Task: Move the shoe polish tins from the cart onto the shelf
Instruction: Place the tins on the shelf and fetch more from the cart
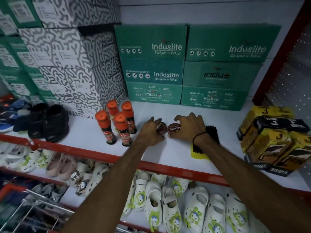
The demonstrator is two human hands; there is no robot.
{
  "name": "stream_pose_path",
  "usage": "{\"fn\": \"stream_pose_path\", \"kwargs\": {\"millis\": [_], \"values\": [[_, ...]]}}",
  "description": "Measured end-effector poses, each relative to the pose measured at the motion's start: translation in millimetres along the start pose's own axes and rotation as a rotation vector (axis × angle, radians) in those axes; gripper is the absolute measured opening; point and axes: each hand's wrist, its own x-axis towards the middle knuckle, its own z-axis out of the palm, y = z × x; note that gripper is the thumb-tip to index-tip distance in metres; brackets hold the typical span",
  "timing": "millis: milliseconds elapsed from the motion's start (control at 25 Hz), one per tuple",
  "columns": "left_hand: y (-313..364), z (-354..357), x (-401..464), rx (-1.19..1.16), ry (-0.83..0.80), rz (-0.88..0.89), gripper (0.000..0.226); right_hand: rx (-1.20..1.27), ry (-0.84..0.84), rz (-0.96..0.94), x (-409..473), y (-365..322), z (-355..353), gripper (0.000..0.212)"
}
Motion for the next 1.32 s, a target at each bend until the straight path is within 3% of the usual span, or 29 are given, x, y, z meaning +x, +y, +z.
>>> {"fn": "stream_pose_path", "kwargs": {"millis": [80, 200, 320, 480, 560, 640, 760, 840, 920, 1000, 1080, 1160, 1240, 1320], "values": [[3.5, -6.2, -22.1, -0.065, 0.125, 0.078, 0.058, 0.079, 0.11, -0.014, -17.3, -8.5, -9.5, 0.061], [-7.4, -11.5, -78.3, -0.204, 0.45, 0.199, 0.03, 0.276, 0.353, -0.144, -56.6, -43.1, -13.3, 0.037], [-33.1, -8.0, -148.0, -0.3, 0.606, 0.13, 0.021, 0.437, 0.503, -0.258, -99.6, -90.6, 6.6, 0.016], [-103.2, 23.0, -249.5, -0.322, 0.709, -0.137, 0.018, 0.593, 0.399, -0.402, -162.6, -166.0, 73.8, 0.009], [-147.0, 59.2, -303.5, -0.309, 0.634, -0.324, 0.018, 0.625, 0.232, -0.455, -203.0, -195.3, 126.2, 0.011], [-184.6, 108.0, -354.5, -0.266, 0.462, -0.503, 0.021, 0.598, -0.05, -0.459, -244.7, -206.7, 187.7, 0.021], [-227.8, 199.9, -416.0, -0.236, 0.091, -0.821, 0.037, 0.421, -0.583, -0.437, -298.5, -209.0, 292.9, 0.041], [-244.1, 259.3, -442.6, -0.258, -0.177, -0.967, 0.058, 0.222, -0.791, -0.457, -327.8, -201.5, 355.5, 0.063], [-257.1, 315.0, -462.2, -0.201, -0.405, -1.011, 0.068, 0.035, -0.901, -0.533, -350.4, -195.0, 416.8, 0.078], [-260.8, 363.2, -478.0, -0.195, -0.512, -0.999, 0.08, -0.105, -0.976, -0.599, -370.3, -186.9, 464.8, 0.088], [-256.9, 393.7, -486.8, -0.167, -0.43, -1.018, 0.084, -0.15, -0.956, -0.626, -387.0, -177.7, 491.9, 0.08], [-252.8, 405.4, -492.0, -0.005, -0.341, -1.005, 0.071, -0.149, -0.892, -0.629, -400.9, -172.1, 500.3, 0.066], [-248.3, 407.5, -501.0, 0.067, -0.369, -1.006, 0.062, -0.167, -0.903, -0.618, -414.1, -170.3, 495.3, 0.063], [-240.0, 401.7, -518.2, 0.037, -0.422, -1.053, 0.068, -0.186, -0.984, -0.598, -425.9, -172.2, 482.9, 0.068]]}}
